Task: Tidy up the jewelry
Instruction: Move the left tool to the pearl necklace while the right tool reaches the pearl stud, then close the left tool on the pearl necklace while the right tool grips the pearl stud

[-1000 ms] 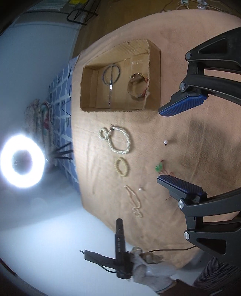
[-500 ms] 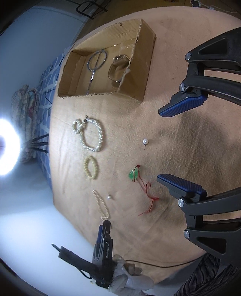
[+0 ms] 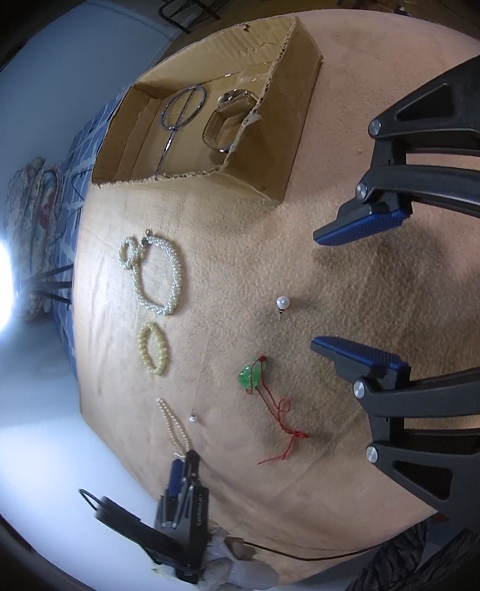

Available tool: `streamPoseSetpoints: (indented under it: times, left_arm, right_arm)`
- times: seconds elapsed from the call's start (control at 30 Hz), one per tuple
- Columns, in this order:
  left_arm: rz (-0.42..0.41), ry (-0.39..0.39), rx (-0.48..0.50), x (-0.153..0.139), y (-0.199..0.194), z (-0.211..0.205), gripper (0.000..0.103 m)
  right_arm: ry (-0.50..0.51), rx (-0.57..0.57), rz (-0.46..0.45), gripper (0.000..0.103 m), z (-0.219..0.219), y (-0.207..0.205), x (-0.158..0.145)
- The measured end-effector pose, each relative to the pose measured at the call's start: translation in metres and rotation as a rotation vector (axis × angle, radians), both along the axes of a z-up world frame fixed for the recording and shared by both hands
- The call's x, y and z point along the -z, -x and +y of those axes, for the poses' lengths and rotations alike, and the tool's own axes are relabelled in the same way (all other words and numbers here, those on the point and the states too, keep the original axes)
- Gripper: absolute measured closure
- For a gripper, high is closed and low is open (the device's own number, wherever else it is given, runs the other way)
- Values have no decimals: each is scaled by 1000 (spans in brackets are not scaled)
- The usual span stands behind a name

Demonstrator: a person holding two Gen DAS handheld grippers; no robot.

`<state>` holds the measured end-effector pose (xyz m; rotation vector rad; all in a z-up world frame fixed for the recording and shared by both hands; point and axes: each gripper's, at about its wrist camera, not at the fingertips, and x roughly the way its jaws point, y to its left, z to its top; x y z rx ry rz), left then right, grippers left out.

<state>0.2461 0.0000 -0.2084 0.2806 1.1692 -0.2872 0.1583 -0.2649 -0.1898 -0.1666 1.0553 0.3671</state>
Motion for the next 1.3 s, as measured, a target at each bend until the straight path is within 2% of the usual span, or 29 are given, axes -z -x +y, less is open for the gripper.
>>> streamPoseSetpoints:
  times: [0.2,0.67,0.83,1.0,1.17,1.3]
  left_arm:
    - [-16,-13,8,3,0,-1,61]
    - [-46,-12,-21,5,-14,0,61]
    - [-48,-7,-22,5,-13,1,61]
    - [-50,3,-15,4,-12,0,72]
    - [-56,0,-13,3,-11,-3,93]
    - [-60,10,-19,1,-11,-2,97]
  right_arm:
    - [37,-41,-1,65,5,-6,8]
    - [-9,-36,-24,75,14,-24,15]
    - [-9,-65,-20,86,23,-26,16]
    - [14,-83,-27,88,29,-22,16]
    - [10,-83,-36,88,29,-19,13]
    - [5,-93,-42,88,30,-16,10]
